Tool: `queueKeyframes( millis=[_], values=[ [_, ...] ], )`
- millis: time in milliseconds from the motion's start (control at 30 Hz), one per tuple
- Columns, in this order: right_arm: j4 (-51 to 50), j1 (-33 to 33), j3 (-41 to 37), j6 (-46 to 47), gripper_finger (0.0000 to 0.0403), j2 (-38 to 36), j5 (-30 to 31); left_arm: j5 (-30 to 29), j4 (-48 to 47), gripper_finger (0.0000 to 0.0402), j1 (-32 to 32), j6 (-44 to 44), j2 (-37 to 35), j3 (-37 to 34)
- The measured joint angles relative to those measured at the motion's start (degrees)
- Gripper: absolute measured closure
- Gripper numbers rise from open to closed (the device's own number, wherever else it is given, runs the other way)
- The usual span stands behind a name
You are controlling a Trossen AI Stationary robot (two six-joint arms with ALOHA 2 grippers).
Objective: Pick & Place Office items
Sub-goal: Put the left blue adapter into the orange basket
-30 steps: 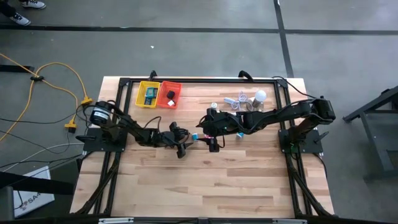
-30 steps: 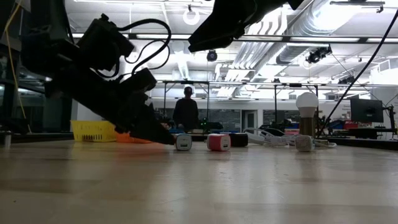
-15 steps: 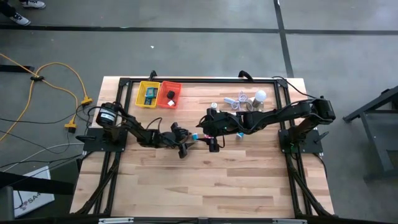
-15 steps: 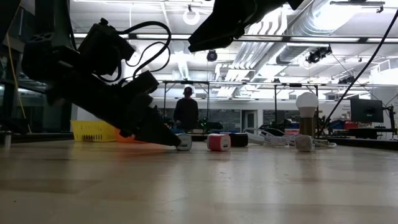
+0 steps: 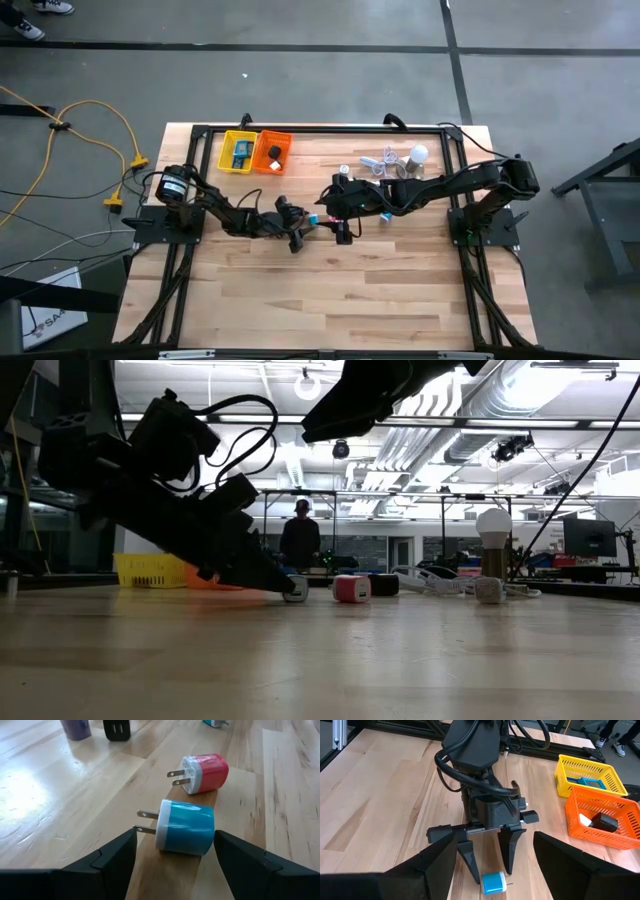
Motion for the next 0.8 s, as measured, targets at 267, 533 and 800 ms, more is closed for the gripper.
queueKeyframes(
  millis=[267,533,800],
  values=[
    [0.0,0.0,0.0,0.0,0.0152,0.0,0.0,0.0,-0.1,0.0144,0.4,0.0,0.0,0.0],
    [0.0,0.0,0.0,0.0,0.0152,0.0,0.0,0.0,-0.1,0.0154,0.4,0.2,0.0,0.0],
    [0.0,0.0,0.0,0.0,0.0152,0.0,0.0,0.2,-0.1,0.0212,0.4,0.1,0.0,0.0]
  ],
)
